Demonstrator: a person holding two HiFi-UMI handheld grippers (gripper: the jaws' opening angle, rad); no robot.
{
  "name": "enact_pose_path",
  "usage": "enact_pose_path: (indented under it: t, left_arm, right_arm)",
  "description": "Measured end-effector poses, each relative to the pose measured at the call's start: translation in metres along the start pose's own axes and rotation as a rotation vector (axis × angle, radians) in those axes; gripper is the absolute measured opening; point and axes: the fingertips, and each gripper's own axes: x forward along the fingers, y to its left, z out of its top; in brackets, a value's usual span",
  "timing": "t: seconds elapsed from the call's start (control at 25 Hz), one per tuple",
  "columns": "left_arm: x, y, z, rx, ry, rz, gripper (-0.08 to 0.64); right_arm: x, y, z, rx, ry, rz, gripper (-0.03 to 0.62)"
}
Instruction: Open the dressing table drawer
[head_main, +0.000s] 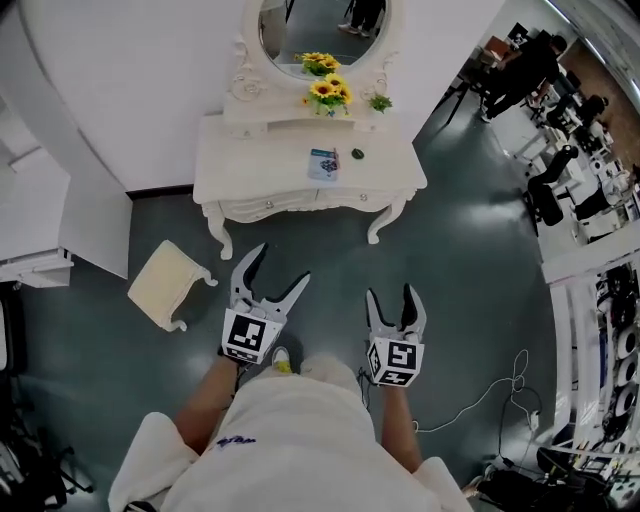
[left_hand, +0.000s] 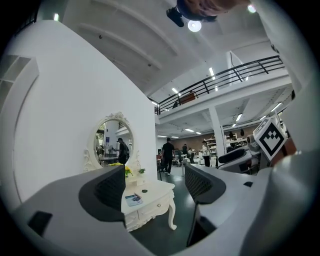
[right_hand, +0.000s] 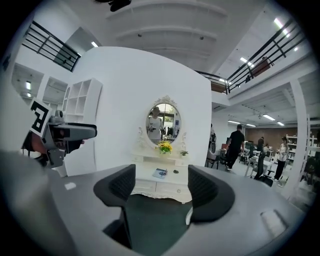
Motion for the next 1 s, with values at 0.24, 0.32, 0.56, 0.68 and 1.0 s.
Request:
enact_pose_path:
  t: [0.24, 0.32, 0.56, 0.68, 1.0]
  left_arm:
    - [0.053, 0.026, -0.014, -0.01, 0.027, 0.003, 0.359]
    - [0.073, 0.034, -0.02, -0.013, 0.034, 0.002, 0.359]
    - [0.164, 0.068, -0.041, -0.019, 0.061, 0.016, 0.357]
    - [0.218, 0.085, -0.046, -0.033, 0.078, 0.026, 0.359]
    - [0.34, 0.112, -0.04, -0.043, 0.102, 0.046, 0.357]
  right_arm:
    - [0.053, -0.018, -0.015, 0.015, 0.056, 0.003, 0.322]
    - [0.075, -0.027, -0.02, 0.02, 0.062, 0.004, 0.322]
    - [0.173, -0.067, -0.018, 0.028, 0.059, 0.024, 0.319]
    - [0.227, -0.091, -0.01, 0.007, 0.066, 0.049, 0.319]
    - [0.339, -0.17, 0.022, -0.012, 0.053, 0.075, 0.319]
